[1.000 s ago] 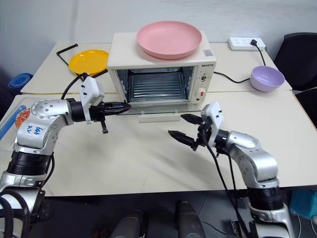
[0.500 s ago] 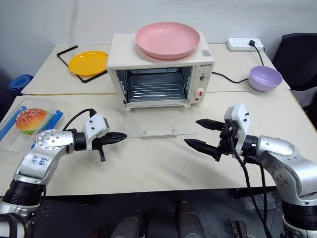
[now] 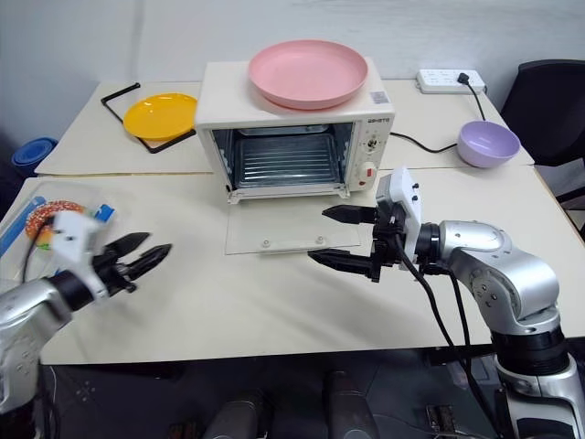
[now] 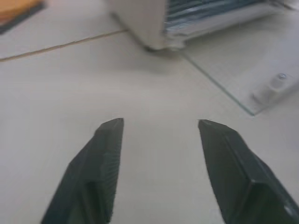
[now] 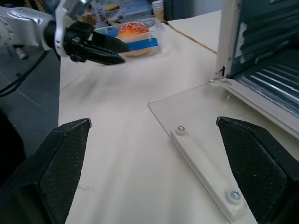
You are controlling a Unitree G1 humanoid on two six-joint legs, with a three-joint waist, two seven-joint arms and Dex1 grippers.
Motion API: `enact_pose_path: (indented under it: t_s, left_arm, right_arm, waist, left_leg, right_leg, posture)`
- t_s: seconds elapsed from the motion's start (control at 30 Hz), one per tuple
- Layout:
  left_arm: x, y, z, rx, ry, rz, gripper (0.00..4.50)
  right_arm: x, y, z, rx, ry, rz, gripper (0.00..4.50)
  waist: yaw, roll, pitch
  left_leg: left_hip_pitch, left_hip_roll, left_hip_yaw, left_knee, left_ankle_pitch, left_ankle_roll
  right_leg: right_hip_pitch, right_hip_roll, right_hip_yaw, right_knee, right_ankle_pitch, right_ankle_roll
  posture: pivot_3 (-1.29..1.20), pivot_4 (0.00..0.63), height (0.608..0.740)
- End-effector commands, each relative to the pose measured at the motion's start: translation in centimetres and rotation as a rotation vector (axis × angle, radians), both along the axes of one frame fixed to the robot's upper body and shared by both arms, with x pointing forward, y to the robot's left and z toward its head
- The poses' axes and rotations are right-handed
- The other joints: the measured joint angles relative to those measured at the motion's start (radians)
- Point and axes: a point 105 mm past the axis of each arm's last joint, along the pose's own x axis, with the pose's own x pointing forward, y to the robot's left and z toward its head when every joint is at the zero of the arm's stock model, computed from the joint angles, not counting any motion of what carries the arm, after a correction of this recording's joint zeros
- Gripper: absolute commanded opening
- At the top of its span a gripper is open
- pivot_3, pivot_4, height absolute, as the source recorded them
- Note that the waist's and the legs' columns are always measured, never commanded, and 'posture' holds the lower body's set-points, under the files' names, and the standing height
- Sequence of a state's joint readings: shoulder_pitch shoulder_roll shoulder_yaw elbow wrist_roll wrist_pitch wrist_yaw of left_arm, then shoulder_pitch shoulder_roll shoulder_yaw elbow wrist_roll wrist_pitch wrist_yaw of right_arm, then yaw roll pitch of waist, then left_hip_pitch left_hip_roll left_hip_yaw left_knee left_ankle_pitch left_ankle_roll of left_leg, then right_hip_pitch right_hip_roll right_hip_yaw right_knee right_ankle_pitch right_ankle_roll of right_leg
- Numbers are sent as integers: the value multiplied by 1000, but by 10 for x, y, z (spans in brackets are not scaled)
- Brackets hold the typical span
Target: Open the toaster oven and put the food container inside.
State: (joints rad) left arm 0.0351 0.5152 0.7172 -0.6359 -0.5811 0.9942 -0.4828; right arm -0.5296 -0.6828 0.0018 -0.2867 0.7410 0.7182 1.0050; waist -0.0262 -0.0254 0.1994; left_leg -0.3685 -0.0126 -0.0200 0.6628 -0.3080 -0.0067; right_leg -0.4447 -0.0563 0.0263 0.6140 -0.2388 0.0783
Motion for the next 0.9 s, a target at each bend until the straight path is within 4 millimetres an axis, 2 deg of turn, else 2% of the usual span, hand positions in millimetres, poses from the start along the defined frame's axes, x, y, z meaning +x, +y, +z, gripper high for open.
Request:
enact_pose_path:
  t_s: [0.03, 0.07, 0.1, 0.17, 0.27, 0.37, 0.53, 0.63, 0.9]
  left_arm:
    - [-30, 15, 15, -69, -54, 110, 4085]
    - [-36, 20, 14, -87, -52, 147, 4413]
    - [-44, 30, 13, -120, -54, 213, 4484]
    - [-57, 46, 12, -168, -58, 315, 4484]
    - [-80, 87, 8, -279, -75, 540, 4484]
    - [-86, 116, 5, -403, -75, 705, 4484]
    - [-78, 130, 10, -547, -77, 791, 4484]
    - [-63, 137, 15, -611, -58, 825, 4484]
    - [-42, 156, -7, -733, 117, 990, 4484]
  right_arm:
    - [2, 7, 8, 11, -46, 61, 4500]
    - [3, 9, 8, 13, -47, 70, 4500]
    - [5, 10, 9, 15, -48, 82, 4500]
    - [8, 13, 10, 17, -50, 97, 4500]
    - [13, 19, 8, 11, -57, 121, 4500]
    - [15, 23, 8, 15, -58, 134, 4500]
    - [14, 27, 5, 22, -55, 138, 4500]
    - [12, 25, 3, 31, -48, 117, 4500]
    - [3, 16, 4, 47, -56, 54, 4500]
  waist:
    - [0, 0, 0]
    - [0, 0, 0]
    - [0, 0, 0]
    - [0, 0, 0]
    - [0, -1, -1]
    - [1, -2, -1]
    - [2, -5, -3]
    - [1, -7, -4]
    - [-1, -7, -4]
  left_leg:
    - [0, 0, 0, 0, 0, 0]
    - [0, 0, 0, 0, 0, 0]
    - [0, 0, 0, 0, 0, 0]
    - [0, 0, 0, 0, 0, 0]
    - [1, 0, 0, 0, 0, -1]
    - [1, 0, 0, 0, 0, -1]
    - [1, 0, 0, 1, -1, -2]
    - [1, 0, -1, 1, -1, -3]
    - [1, 0, 0, 0, -2, -4]
  right_leg:
    - [0, 0, 0, 0, 0, 0]
    - [0, 0, 0, 0, 0, 0]
    - [0, 0, 0, 0, 0, 0]
    - [0, 0, 0, 0, 0, 0]
    - [0, 1, 0, 0, 0, 0]
    - [0, 1, 0, 0, 0, -1]
    - [0, 0, 0, 1, 0, 0]
    - [0, 0, 0, 1, 0, 0]
    - [0, 0, 1, 1, 0, -1]
  posture:
    - [0, 150, 740]
    - [0, 150, 740]
    - [0, 150, 740]
    - [0, 150, 740]
    - [0, 150, 740]
    - [0, 150, 740]
    - [0, 150, 740]
    - [0, 150, 740]
    - [0, 150, 740]
